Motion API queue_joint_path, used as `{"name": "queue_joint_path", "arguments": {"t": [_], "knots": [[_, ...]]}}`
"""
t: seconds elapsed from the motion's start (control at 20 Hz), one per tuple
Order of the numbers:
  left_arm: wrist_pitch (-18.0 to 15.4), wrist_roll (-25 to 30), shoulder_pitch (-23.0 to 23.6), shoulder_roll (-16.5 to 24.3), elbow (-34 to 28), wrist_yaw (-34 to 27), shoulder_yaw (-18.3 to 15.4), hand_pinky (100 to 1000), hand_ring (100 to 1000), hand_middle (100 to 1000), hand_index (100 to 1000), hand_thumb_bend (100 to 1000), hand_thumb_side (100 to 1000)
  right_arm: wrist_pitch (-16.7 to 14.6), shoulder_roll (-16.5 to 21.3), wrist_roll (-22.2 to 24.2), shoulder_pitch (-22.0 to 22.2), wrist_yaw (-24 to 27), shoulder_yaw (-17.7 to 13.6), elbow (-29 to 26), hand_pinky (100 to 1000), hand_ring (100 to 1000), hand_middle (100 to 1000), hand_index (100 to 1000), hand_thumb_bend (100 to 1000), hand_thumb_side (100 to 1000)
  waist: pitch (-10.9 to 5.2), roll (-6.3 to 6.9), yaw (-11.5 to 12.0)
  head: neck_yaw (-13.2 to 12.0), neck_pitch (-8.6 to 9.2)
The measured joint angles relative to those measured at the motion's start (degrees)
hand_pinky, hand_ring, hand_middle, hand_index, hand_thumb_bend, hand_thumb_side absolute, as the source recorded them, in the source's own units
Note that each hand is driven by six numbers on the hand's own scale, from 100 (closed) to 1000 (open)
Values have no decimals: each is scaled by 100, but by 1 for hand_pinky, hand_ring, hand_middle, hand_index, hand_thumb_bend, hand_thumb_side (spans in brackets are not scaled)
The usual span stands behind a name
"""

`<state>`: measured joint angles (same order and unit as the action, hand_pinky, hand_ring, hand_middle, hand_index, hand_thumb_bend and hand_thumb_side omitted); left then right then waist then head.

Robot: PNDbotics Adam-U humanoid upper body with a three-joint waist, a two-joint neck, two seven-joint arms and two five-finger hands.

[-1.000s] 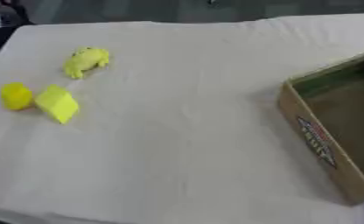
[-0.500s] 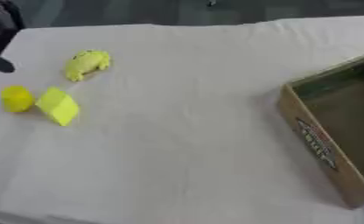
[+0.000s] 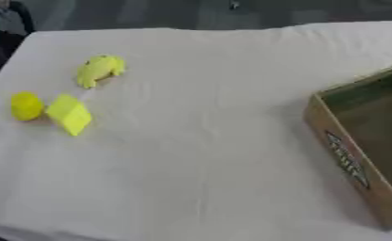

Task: Pick up the objects with one hand, pass them to the other hand, and then place them into the box on the other side of the table.

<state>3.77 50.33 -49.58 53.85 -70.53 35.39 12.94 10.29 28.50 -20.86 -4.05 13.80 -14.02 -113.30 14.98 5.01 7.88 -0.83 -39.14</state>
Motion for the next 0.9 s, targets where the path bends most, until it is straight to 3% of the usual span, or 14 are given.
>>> {"name": "queue_joint_path", "arguments": {"t": [0.25,0.9], "knots": [[-550,-422,-286,-353,568,45,146,802,772,687,750,667,100,-8,0,14,0,-11,2,0,1000,936,1000,1000,100,594,4,-15,-10,-41,3],[-991,-686,-579,-775,1234,-70,425,807,771,675,742,638,100,5,0,45,-1,-49,33,0,1000,932,1000,1000,100,594,24,-46,-33,-106,4]]}}
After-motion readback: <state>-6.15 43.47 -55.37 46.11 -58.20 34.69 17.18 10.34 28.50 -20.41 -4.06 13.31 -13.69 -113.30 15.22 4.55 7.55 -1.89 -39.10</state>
